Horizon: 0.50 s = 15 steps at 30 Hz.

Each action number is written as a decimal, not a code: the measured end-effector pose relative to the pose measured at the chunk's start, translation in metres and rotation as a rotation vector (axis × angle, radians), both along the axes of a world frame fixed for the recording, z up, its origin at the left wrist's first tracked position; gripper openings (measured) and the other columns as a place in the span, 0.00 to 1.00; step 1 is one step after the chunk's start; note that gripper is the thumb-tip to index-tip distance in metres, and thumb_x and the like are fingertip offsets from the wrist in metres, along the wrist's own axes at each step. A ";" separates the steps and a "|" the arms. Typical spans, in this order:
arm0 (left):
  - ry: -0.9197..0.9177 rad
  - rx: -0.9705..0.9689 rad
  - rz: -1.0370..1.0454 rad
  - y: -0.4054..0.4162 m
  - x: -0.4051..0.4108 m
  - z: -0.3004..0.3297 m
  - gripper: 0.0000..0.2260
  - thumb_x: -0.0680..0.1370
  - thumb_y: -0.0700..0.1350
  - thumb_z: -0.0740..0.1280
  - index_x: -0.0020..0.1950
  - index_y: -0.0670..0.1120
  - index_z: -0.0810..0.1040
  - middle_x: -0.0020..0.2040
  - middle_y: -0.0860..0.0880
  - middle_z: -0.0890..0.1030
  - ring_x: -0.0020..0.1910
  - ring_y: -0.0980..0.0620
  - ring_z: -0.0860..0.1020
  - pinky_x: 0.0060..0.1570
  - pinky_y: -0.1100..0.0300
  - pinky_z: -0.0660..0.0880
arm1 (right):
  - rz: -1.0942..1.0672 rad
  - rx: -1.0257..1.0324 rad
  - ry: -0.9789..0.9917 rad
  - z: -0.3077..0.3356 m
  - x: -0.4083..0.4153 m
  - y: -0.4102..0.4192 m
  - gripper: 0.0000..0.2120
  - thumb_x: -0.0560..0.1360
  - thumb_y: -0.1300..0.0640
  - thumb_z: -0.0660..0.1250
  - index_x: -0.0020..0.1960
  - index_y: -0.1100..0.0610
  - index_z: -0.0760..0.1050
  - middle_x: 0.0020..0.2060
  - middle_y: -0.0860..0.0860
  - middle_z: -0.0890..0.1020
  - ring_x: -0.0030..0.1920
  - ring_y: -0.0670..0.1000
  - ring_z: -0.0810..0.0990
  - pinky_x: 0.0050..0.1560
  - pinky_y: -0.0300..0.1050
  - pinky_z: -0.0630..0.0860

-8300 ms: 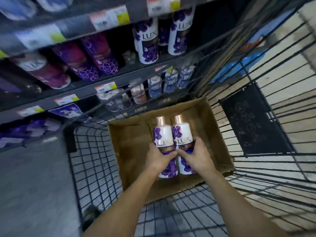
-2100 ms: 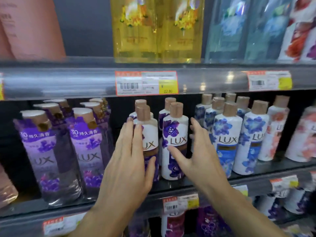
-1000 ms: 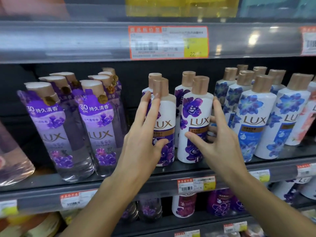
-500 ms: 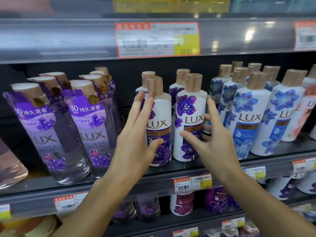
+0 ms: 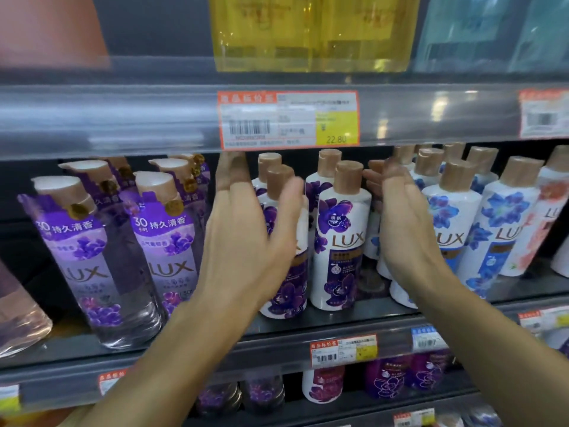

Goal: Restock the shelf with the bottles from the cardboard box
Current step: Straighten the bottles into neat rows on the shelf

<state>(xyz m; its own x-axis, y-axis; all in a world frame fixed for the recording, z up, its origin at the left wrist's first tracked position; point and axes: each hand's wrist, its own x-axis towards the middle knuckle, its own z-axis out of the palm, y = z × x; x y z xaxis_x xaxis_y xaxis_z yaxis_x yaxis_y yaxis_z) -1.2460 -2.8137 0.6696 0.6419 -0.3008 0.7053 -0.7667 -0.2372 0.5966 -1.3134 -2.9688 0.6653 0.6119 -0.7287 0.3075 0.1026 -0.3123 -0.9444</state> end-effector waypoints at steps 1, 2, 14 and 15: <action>0.037 -0.033 -0.013 -0.003 0.004 0.003 0.15 0.78 0.59 0.57 0.59 0.52 0.68 0.60 0.48 0.75 0.52 0.52 0.75 0.50 0.56 0.70 | -0.010 0.031 0.003 0.006 0.004 -0.003 0.26 0.71 0.30 0.51 0.58 0.43 0.76 0.52 0.44 0.82 0.56 0.49 0.79 0.62 0.57 0.73; 0.069 -0.044 -0.014 -0.005 0.007 0.005 0.16 0.79 0.59 0.56 0.61 0.51 0.68 0.61 0.48 0.75 0.52 0.51 0.75 0.50 0.53 0.71 | -0.015 0.043 0.000 0.011 0.007 -0.006 0.22 0.74 0.34 0.53 0.55 0.45 0.77 0.51 0.45 0.82 0.56 0.49 0.80 0.61 0.54 0.73; -0.067 0.228 0.085 -0.017 0.016 0.014 0.21 0.72 0.63 0.68 0.52 0.49 0.69 0.53 0.54 0.71 0.53 0.51 0.72 0.48 0.57 0.70 | 0.072 0.012 0.218 0.042 0.034 -0.049 0.16 0.67 0.46 0.73 0.50 0.54 0.81 0.50 0.53 0.84 0.52 0.56 0.82 0.58 0.57 0.77; -0.098 0.250 0.102 -0.017 0.015 0.013 0.22 0.71 0.63 0.68 0.52 0.48 0.69 0.55 0.51 0.72 0.55 0.48 0.73 0.50 0.53 0.72 | 0.096 -0.015 0.225 0.042 0.033 -0.050 0.12 0.68 0.48 0.75 0.49 0.53 0.81 0.51 0.51 0.84 0.53 0.54 0.82 0.57 0.55 0.78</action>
<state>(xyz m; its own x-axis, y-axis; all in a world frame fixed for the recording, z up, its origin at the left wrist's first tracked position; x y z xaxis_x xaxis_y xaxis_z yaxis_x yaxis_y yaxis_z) -1.2312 -2.8303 0.6823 0.6101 -0.4109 0.6775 -0.7826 -0.4464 0.4339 -1.2809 -3.0183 0.7072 0.7322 -0.6605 0.1661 -0.0799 -0.3255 -0.9422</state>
